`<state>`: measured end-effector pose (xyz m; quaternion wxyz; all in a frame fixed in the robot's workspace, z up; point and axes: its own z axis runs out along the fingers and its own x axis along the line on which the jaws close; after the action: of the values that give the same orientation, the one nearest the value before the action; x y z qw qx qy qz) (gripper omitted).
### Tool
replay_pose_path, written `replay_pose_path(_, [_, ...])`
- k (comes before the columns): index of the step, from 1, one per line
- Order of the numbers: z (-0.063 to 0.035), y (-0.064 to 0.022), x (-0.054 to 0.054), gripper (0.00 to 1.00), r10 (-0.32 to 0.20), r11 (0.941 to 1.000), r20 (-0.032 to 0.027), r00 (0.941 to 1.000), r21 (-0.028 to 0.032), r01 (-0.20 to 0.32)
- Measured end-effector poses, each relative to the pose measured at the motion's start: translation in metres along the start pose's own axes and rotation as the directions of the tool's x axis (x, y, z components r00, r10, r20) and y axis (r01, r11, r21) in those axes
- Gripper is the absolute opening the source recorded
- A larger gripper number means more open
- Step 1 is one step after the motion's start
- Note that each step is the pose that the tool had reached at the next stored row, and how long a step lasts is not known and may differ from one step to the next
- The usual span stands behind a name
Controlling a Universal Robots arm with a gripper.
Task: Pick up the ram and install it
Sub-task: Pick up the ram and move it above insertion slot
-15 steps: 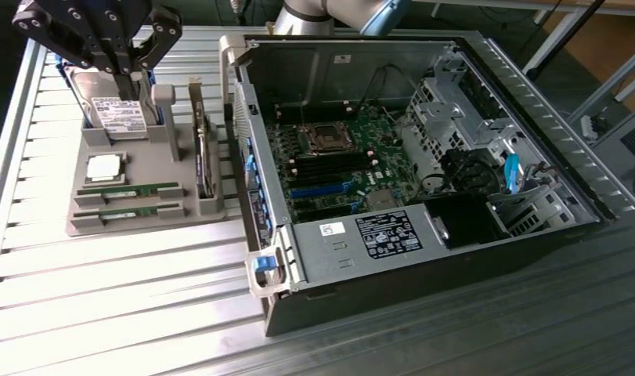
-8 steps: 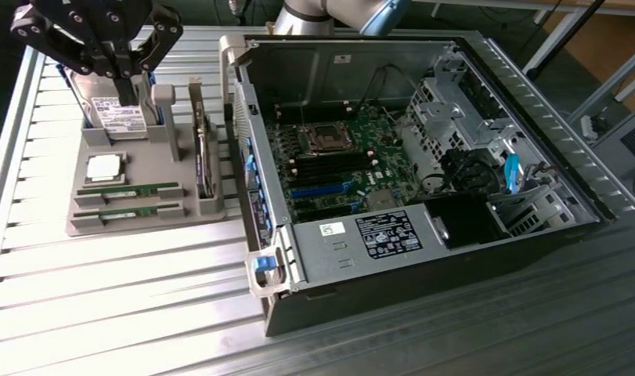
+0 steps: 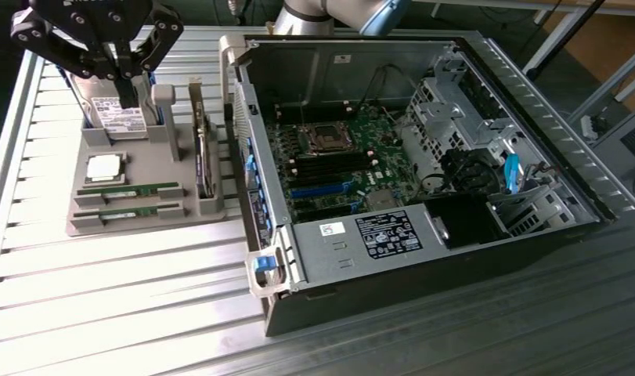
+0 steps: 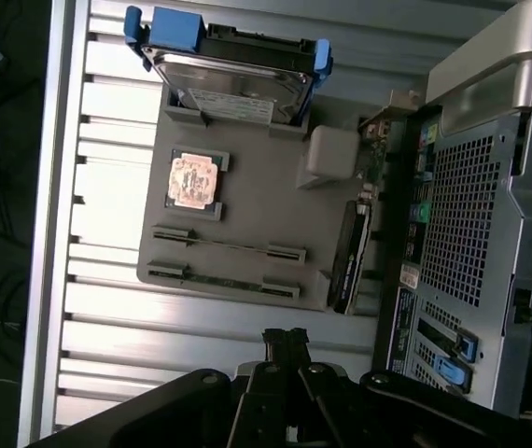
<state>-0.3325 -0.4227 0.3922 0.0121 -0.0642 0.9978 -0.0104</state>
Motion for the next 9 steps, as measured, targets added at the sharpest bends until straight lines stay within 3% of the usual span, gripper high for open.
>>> replay_pose_path(9, [0.0, 0.0, 0.0, 0.09, -0.053, 0.9985, -0.001, 0.9986, 0.0129, 0.053])
